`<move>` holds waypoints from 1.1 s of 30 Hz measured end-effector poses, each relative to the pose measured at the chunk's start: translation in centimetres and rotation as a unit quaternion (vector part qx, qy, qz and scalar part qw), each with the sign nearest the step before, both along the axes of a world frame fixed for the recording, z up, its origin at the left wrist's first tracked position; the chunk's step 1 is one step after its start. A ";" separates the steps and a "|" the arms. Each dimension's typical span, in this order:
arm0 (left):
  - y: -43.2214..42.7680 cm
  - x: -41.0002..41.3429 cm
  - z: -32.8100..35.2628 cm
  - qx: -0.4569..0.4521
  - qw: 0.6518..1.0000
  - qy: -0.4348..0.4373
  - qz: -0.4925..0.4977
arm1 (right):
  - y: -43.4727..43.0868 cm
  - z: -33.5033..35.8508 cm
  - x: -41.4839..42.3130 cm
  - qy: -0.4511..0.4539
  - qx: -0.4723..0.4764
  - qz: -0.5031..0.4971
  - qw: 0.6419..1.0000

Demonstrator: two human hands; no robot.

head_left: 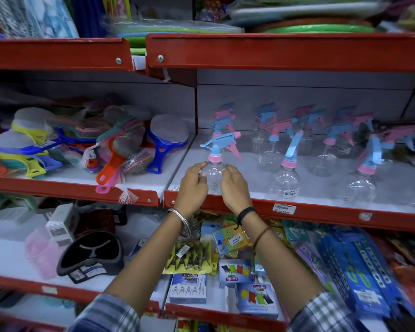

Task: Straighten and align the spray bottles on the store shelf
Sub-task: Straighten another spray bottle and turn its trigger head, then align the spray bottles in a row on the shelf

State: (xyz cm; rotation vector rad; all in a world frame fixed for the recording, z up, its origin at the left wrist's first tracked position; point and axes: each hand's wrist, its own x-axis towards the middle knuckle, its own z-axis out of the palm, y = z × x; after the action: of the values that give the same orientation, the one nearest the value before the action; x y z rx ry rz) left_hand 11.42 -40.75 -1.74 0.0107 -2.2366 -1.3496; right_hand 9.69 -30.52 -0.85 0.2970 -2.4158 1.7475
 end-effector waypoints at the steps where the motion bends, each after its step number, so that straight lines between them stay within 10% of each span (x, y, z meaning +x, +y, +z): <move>1: 0.0 -0.1 0.0 -0.004 1.000 -0.005 -0.004 | 0.0 0.1 0.2 -0.003 0.003 0.000 1.000; 14: -0.4 -0.9 0.1 0.009 0.999 -0.042 -0.007 | -0.6 -0.4 0.5 0.000 0.013 0.005 1.000; 19: 2.2 1.8 0.6 0.021 0.984 0.148 0.102 | 1.6 0.0 2.3 0.133 -0.070 -0.039 0.988; 25: 8.5 2.6 -0.6 0.036 0.990 0.099 -0.091 | 8.3 -1.1 2.0 0.252 -0.195 -0.190 0.929; 33: 14.8 1.6 -0.7 0.089 0.983 -0.029 -0.156 | 14.5 -0.9 -1.8 0.015 -0.079 -0.060 0.995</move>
State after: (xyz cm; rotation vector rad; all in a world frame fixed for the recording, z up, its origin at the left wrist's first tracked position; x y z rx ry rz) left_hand 13.01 -25.98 -2.39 -0.2487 -2.2251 -1.7317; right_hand 7.85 -16.02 -1.78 0.1534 -2.2091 1.8522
